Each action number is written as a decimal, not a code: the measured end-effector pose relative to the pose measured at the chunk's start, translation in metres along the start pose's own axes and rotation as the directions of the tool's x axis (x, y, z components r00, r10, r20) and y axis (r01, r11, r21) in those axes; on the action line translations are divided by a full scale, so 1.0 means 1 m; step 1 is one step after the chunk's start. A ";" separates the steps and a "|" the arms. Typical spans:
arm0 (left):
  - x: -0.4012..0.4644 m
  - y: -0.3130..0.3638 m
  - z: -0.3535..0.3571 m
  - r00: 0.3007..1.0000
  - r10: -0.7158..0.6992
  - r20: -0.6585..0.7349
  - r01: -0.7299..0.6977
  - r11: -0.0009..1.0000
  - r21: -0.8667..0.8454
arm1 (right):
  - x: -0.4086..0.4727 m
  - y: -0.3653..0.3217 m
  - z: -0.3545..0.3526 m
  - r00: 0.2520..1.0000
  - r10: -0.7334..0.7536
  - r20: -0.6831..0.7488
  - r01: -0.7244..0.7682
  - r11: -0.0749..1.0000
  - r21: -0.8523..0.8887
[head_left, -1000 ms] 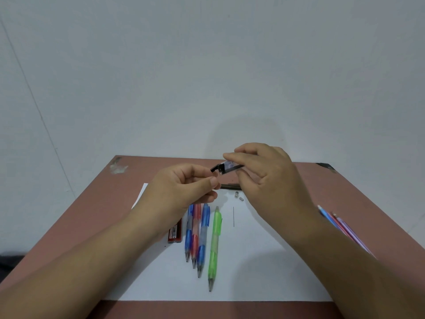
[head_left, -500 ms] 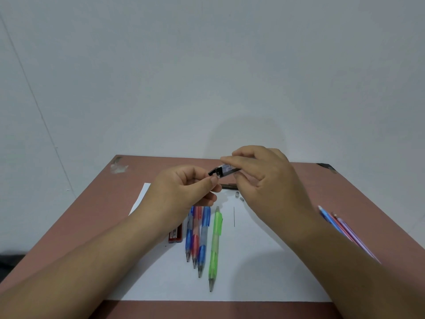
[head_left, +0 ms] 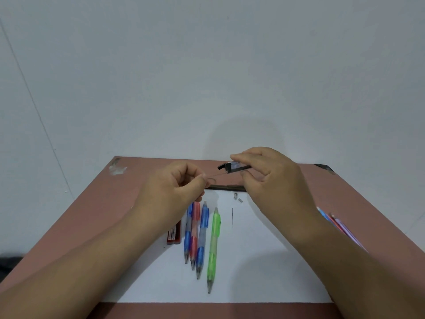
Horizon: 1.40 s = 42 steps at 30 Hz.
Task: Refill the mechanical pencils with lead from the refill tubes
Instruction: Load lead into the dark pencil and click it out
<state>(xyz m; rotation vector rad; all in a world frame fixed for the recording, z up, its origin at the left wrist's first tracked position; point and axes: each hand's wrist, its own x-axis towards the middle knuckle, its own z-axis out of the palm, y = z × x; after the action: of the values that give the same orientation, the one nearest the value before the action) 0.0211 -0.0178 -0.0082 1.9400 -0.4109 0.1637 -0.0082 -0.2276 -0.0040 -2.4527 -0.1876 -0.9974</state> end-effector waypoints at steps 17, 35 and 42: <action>0.001 0.002 -0.011 0.997 0.031 -0.071 -0.030 0.999 0.024 | 0.003 0.010 -0.001 0.987 0.158 0.023 -0.159 0.983 0.088; 0.010 -0.008 -0.010 0.995 -0.006 -0.103 0.002 0.999 -0.039 | 0.002 -0.011 -0.012 0.918 0.330 0.223 -0.385 0.877 0.287; 0.010 -0.008 -0.010 0.993 0.011 -0.113 -0.007 1.000 0.028 | 0.000 -0.014 -0.011 0.924 0.329 0.197 -0.372 0.893 0.254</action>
<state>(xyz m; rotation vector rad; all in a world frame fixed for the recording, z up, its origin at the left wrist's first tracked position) 0.0339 -0.0080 -0.0083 1.9450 -0.3435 0.2855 -0.0191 -0.2208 0.0085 -2.1875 0.0615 -0.5834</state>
